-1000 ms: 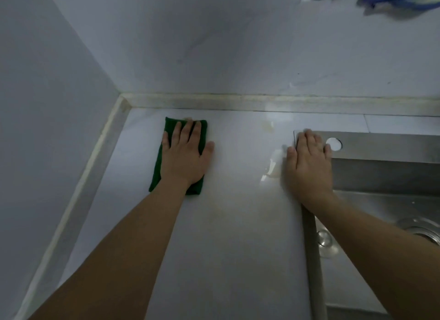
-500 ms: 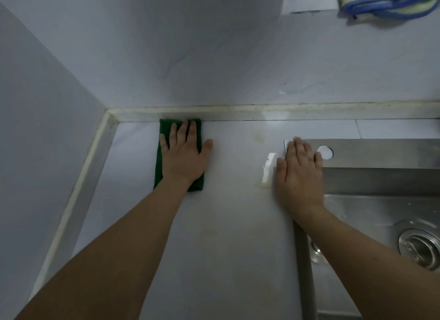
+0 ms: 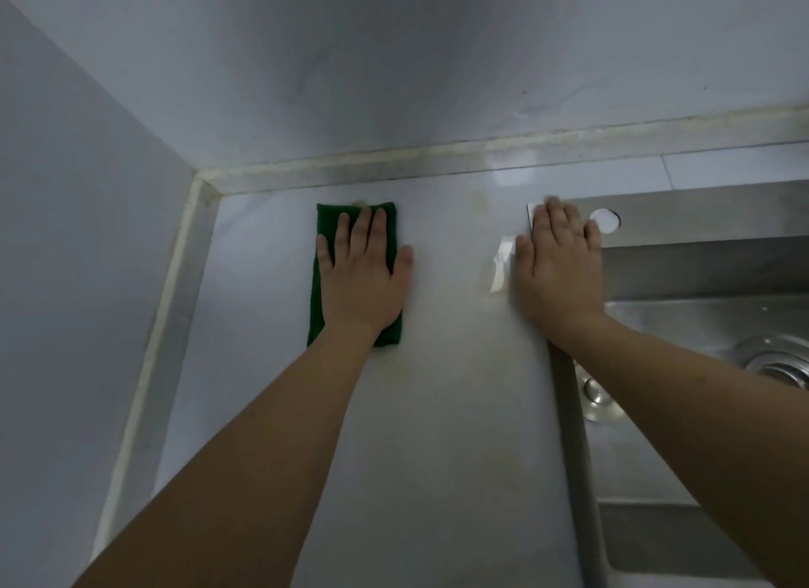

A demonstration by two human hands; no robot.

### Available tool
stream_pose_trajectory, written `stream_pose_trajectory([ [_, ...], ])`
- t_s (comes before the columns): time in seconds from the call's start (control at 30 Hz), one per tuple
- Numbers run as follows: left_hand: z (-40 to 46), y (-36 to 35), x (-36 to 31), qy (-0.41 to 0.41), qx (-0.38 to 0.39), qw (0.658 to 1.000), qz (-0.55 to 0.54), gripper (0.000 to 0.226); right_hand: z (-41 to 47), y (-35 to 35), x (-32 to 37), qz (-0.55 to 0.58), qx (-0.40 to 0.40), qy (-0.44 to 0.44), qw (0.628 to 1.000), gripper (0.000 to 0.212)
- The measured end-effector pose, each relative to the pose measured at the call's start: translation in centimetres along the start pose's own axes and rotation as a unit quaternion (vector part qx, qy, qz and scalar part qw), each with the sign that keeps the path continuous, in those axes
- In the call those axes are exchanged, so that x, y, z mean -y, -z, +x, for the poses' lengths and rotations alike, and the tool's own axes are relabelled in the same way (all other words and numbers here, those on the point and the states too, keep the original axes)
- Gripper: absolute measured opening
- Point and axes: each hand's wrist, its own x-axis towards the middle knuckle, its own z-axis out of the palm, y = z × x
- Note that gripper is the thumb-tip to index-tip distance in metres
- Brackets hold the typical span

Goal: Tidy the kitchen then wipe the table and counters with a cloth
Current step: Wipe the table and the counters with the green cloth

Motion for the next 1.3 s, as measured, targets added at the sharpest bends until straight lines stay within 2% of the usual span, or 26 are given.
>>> stream_pose_trajectory([
  [0.27,-12.4,-0.9,0.1,-0.009,-0.004,1.000,0.002,0.068,-0.1,-0.1,0.0,0.015,0.000,-0.007,1.000,0.067],
  [0.57,-12.9,-1.0,0.1,0.002,-0.004,1.000,0.009,0.073,-1.4,0.7,-0.1,0.040,0.010,-0.007,0.999,0.070],
  [0.77,-13.4,-0.5,0.0,0.000,0.010,1.000,0.012,0.073,-14.6,2.9,0.0,0.098,0.019,-0.009,0.995,0.072],
  [0.9,-13.7,-0.3,0.0,-0.007,0.028,0.999,0.014,0.074,-23.2,2.4,-1.4,0.096,0.063,-0.013,0.993,0.069],
  [1.1,-15.9,-0.9,0.3,-0.013,0.022,1.000,0.010,0.072,-24.6,2.6,-2.8,0.023,0.098,0.029,0.994,0.072],
  [1.3,-22.0,-1.2,0.9,-0.032,0.015,0.999,0.024,0.070,-24.5,3.0,-2.6,0.011,0.080,0.036,0.996,0.067],
])
